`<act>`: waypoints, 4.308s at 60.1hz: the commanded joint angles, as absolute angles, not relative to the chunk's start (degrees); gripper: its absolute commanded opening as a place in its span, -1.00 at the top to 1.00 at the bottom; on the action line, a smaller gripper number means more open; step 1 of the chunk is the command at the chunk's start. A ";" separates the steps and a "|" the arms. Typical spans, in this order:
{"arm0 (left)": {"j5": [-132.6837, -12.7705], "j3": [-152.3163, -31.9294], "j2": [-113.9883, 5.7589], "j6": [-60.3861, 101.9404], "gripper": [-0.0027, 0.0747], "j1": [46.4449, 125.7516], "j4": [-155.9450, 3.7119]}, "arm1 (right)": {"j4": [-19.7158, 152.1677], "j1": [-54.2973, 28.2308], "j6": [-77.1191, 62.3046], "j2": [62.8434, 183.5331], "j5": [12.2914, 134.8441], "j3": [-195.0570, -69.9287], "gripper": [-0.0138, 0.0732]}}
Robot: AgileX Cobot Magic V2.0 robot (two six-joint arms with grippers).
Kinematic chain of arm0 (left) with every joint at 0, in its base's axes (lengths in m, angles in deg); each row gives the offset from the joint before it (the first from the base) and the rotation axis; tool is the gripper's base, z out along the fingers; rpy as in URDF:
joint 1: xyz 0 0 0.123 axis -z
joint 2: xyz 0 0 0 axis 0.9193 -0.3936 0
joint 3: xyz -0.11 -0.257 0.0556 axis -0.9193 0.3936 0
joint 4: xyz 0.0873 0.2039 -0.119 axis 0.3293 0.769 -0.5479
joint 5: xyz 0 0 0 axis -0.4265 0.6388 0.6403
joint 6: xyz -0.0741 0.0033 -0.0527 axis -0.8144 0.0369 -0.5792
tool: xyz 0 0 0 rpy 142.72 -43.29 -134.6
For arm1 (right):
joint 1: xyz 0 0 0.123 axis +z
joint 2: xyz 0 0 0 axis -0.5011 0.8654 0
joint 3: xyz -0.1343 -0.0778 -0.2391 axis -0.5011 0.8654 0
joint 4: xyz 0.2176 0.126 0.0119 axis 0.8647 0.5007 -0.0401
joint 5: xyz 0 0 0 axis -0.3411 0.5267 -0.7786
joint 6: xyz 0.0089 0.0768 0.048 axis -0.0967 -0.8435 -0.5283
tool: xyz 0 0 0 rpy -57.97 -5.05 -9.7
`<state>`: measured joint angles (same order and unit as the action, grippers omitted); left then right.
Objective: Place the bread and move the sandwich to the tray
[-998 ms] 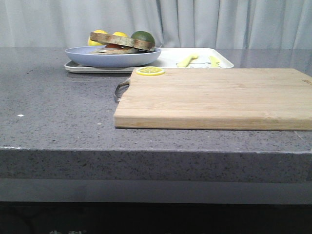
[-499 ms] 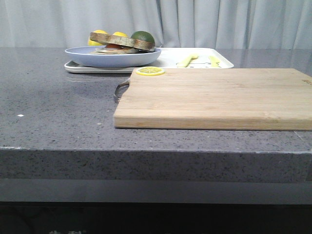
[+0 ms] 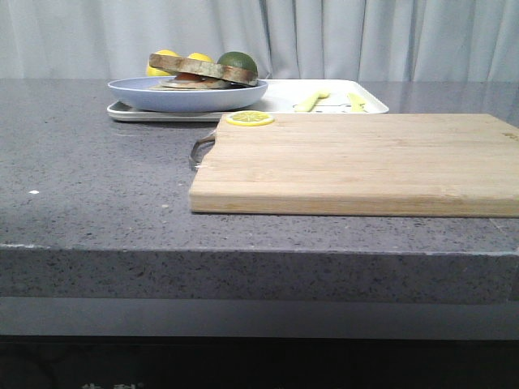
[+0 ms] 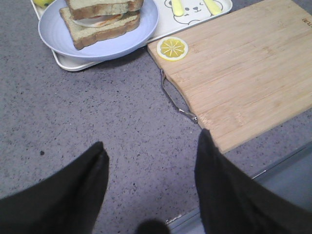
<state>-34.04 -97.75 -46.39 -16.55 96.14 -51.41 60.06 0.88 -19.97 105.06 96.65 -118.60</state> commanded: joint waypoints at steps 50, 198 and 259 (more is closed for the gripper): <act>-47.68 -79.95 -19.17 -17.16 -0.08 96.63 -48.73 | 60.04 0.96 -19.90 104.86 92.65 -120.08 -0.10; -90.67 -34.40 4.93 -17.16 0.98 69.34 -54.24 | 60.04 0.96 -19.90 105.73 91.55 -120.08 0.84; -90.20 -34.40 4.80 -17.16 0.98 70.85 -54.24 | 60.04 0.96 -19.90 105.73 91.55 -120.08 0.84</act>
